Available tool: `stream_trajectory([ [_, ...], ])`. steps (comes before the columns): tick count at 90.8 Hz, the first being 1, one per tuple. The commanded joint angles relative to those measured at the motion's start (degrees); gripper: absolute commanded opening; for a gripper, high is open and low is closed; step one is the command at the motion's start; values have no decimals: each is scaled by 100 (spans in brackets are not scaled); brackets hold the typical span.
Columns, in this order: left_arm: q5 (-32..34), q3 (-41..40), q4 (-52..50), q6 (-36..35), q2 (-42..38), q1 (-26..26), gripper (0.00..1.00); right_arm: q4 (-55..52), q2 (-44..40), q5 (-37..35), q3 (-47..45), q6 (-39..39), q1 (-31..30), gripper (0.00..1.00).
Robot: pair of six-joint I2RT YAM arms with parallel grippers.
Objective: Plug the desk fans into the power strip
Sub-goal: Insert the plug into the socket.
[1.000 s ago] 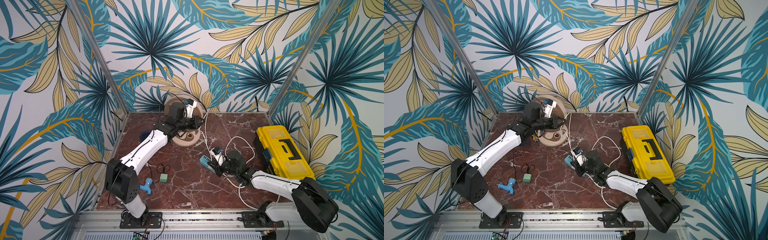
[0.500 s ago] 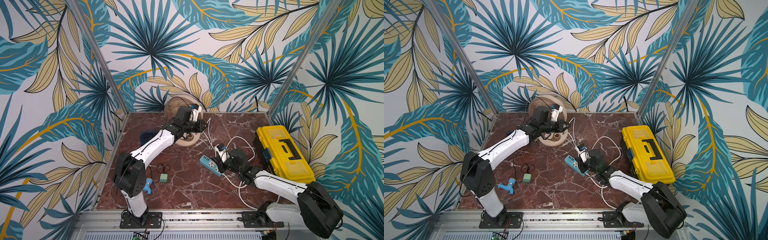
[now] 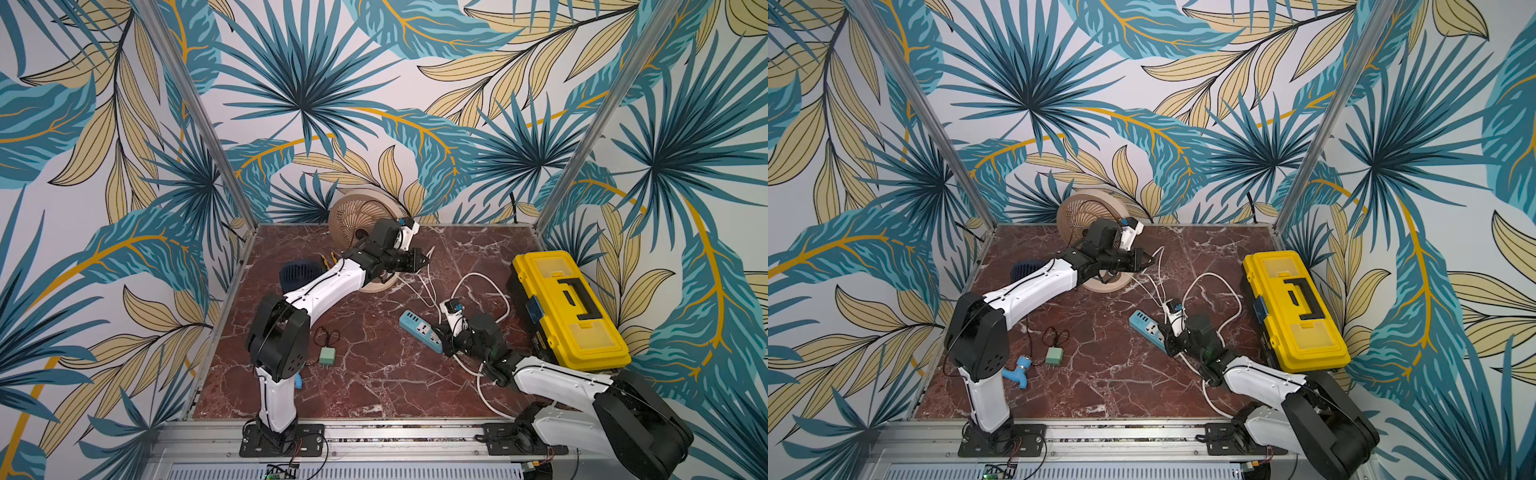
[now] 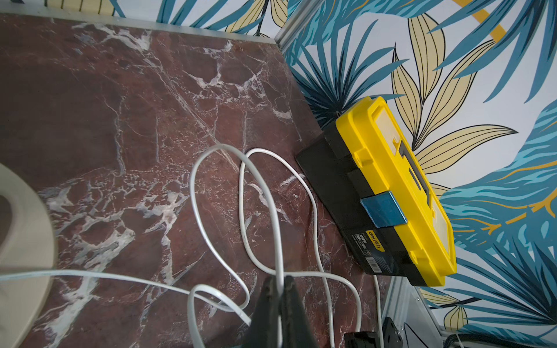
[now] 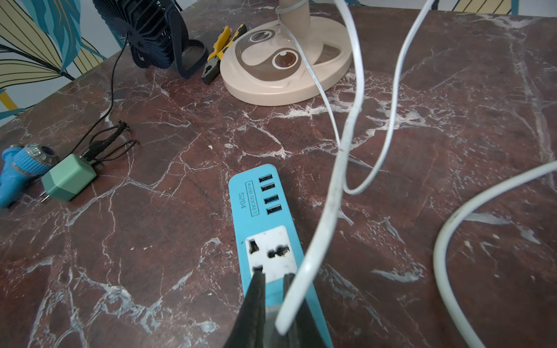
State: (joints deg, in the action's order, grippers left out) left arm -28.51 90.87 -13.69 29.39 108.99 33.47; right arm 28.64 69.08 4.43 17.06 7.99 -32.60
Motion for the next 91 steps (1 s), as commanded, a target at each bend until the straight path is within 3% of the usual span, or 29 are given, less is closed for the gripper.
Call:
stream_trajectory([
  [1, -106, 332, -63, -122, 158, 59, 0, 451, -120, -259, -272, 108, 25, 0],
  [46, -190, 335, -177, -171, 360, 80, 0, 1003, 610, 479, -348, 26, 9, 0],
  [91, -251, 352, -199, -144, 376, 78, 0, 321, -50, -223, -439, 320, -5, 0],
])
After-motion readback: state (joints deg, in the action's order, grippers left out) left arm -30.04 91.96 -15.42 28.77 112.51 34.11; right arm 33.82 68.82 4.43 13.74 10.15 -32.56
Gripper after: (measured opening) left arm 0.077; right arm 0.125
